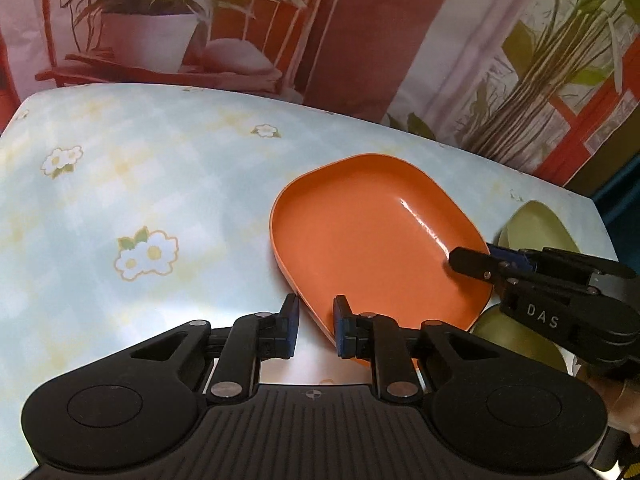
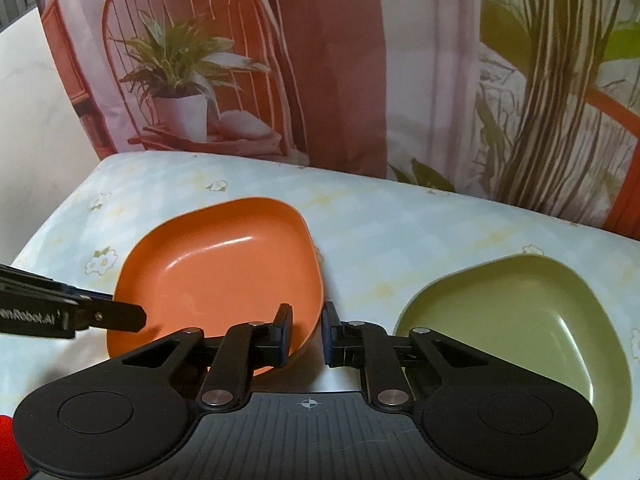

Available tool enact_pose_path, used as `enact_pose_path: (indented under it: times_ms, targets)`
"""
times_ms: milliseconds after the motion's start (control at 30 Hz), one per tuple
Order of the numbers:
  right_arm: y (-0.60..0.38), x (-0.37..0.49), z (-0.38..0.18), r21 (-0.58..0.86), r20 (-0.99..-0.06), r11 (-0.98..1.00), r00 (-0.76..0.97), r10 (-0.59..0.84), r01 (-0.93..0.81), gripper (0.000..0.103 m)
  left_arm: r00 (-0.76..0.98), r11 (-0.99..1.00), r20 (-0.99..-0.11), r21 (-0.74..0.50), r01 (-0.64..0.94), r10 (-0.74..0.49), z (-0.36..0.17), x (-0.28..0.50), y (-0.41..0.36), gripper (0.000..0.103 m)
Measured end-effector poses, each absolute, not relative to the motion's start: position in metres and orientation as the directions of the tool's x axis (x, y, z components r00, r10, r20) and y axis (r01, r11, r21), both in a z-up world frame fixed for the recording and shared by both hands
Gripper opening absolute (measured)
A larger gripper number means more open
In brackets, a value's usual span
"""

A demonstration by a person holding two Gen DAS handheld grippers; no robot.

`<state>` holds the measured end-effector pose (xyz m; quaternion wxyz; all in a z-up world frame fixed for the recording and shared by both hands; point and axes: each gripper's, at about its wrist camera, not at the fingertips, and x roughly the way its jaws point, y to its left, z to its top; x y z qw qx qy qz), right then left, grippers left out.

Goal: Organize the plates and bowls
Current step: 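Grasp the orange plate rim with the left tool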

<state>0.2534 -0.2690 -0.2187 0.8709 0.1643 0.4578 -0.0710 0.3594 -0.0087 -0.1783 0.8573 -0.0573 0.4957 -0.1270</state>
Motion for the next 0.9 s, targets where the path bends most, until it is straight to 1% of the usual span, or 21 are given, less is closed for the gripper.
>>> enact_pose_path:
  times_ms: [467,900]
  targets:
    - [-0.274,0.233,-0.179,0.237,-0.776,0.931,0.63,0.01,0.277,0.014,0.538,0.957,-0.794,-0.2,0.209,-0.284,-0.137,0.332,-0.017,0.019]
    - [-0.267,0.173,-0.137,0.244,-0.741,0.92,0.671,-0.029,0.308,0.014,0.555,0.942,-0.77,-0.185,0.279,-0.315,-0.113,0.294,-0.032,0.019]
